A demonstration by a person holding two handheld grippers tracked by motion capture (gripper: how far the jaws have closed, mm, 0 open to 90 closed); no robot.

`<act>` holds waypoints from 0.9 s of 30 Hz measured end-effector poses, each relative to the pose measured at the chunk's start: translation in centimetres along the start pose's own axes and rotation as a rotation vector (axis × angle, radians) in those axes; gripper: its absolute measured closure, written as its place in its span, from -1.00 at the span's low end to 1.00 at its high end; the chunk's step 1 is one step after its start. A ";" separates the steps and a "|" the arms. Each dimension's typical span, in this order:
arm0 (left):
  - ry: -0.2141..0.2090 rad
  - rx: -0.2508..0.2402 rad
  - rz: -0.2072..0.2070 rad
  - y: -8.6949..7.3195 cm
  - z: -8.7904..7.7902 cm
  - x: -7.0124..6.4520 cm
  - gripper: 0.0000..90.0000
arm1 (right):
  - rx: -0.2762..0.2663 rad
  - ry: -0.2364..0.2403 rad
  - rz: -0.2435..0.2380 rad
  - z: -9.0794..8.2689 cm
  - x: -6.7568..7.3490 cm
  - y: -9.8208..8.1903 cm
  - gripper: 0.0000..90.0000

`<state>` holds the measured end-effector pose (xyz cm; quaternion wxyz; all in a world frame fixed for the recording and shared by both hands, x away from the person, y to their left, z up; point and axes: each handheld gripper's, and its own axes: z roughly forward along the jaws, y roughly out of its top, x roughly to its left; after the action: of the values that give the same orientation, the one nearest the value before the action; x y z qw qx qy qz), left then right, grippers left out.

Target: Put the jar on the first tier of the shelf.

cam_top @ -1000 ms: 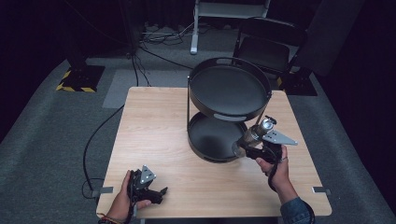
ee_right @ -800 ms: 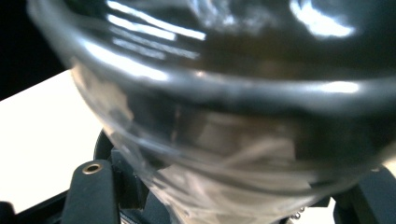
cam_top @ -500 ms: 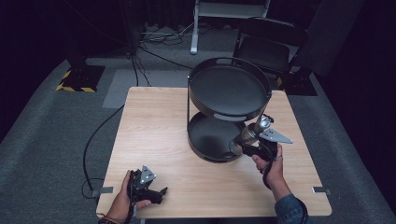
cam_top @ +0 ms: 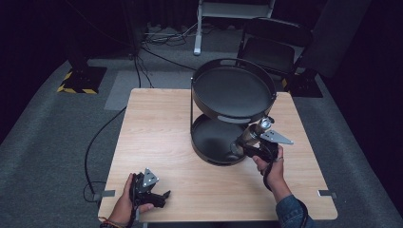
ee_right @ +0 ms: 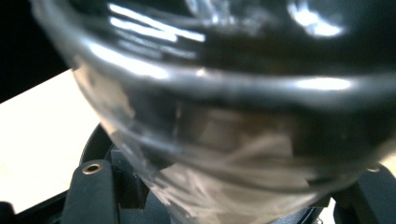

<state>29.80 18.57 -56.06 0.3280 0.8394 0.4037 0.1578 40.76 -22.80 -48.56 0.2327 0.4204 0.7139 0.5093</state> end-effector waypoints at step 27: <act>0.000 0.000 0.000 0.0 0.0 0.0 -0.99 | 0.092 -0.006 -0.055 2.5 0.7 -1.4 -0.24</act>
<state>29.80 18.57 -56.06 0.3280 0.8394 0.4037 0.1576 41.78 -21.10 -50.76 0.2289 0.4123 0.7473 0.4680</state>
